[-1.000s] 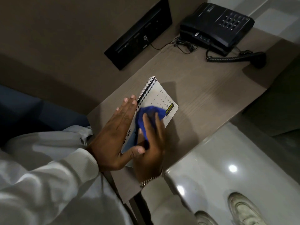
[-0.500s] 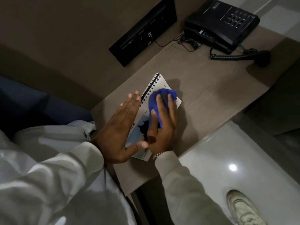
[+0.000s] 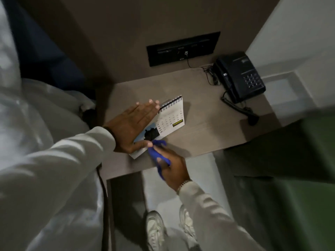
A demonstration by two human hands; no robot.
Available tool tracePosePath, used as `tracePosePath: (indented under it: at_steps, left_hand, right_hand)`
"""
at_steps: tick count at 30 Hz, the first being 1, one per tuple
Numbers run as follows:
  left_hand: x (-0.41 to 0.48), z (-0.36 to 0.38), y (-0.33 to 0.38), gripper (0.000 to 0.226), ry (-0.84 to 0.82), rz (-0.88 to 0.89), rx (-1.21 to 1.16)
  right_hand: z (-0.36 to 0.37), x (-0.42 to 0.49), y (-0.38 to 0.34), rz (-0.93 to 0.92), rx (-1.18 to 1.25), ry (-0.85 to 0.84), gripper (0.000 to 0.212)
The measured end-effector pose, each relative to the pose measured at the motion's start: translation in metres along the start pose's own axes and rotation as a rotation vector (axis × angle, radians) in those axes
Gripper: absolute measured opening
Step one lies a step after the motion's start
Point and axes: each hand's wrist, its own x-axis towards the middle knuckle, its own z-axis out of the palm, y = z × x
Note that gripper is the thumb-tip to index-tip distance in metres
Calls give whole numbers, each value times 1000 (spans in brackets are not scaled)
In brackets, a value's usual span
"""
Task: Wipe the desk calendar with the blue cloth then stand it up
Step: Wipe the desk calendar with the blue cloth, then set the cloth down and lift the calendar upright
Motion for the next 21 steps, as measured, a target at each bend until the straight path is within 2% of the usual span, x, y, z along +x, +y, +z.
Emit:
tracePosePath:
  at_steps: [4,6,8,12,15,18,21]
  left_hand:
    - [-4,-1,11,97,48,-58,24]
    - [-9,3,14,93,123,-157,1]
    - [-17,13,18,91,227,-270,-40]
    - [-27,31,34,87,416,-505,-151]
    - [-29,42,52,84,573,-725,-288]
    - [-34,56,78,78,757,-994,-544]
    - [-39,69,97,78,901,-1291,-894]
  right_hand:
    - [-73,18,22,68,-299,122,35]
    - [-104,37,35,10,-509,215,36]
    - [-128,57,55,-48,-664,240,41]
    - [-155,81,90,61,-845,104,51]
    - [-156,78,104,124,-1000,-86,54]
    - [-158,78,89,264,-922,-89,58]
    - [-155,95,50,139,-623,55,57]
